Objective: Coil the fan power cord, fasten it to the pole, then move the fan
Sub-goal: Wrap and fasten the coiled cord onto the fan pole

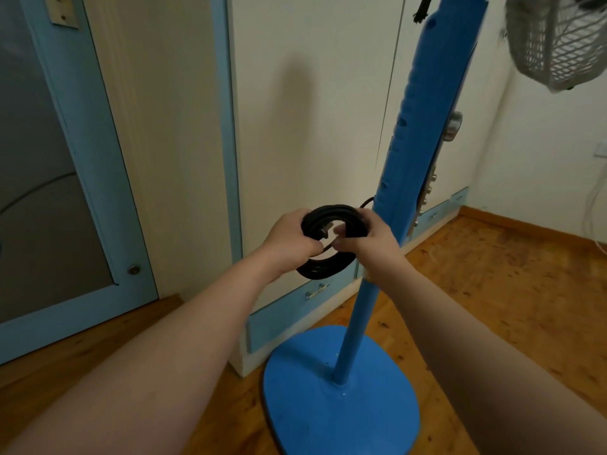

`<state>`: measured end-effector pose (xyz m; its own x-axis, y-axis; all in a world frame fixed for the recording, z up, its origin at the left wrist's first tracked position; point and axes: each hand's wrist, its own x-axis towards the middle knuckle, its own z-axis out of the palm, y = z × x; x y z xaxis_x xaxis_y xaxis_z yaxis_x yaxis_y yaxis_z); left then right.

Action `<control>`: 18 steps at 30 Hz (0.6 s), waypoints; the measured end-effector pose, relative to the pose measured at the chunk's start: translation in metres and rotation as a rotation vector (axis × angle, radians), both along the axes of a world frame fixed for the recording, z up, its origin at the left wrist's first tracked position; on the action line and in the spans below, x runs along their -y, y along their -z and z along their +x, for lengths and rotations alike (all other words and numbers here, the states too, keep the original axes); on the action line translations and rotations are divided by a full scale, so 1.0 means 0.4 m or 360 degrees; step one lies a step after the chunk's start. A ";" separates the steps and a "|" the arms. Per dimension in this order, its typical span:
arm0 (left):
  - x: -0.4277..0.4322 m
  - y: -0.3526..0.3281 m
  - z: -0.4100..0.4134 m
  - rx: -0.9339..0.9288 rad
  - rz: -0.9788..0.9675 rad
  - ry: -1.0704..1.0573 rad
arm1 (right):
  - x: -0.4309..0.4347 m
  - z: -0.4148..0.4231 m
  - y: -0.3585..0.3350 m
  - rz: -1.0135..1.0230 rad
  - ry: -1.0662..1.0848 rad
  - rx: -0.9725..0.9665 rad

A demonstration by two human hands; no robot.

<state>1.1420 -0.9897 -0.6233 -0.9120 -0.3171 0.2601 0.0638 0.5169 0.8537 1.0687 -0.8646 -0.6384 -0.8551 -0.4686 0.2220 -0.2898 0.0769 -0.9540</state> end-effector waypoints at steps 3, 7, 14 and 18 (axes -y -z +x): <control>0.005 -0.019 -0.020 0.0181 -0.0298 0.0095 | -0.023 -0.005 -0.047 0.0421 -0.0129 -0.0549; 0.000 -0.041 -0.047 0.0345 -0.0616 0.0192 | -0.012 -0.007 -0.093 0.0935 -0.0296 -0.0998; -0.005 -0.013 -0.053 0.0466 -0.1162 0.0301 | 0.020 -0.011 -0.075 0.1406 -0.0331 -0.0648; 0.009 0.016 -0.042 0.0370 -0.1210 0.0248 | 0.030 0.009 -0.020 0.1132 -0.0250 -0.0421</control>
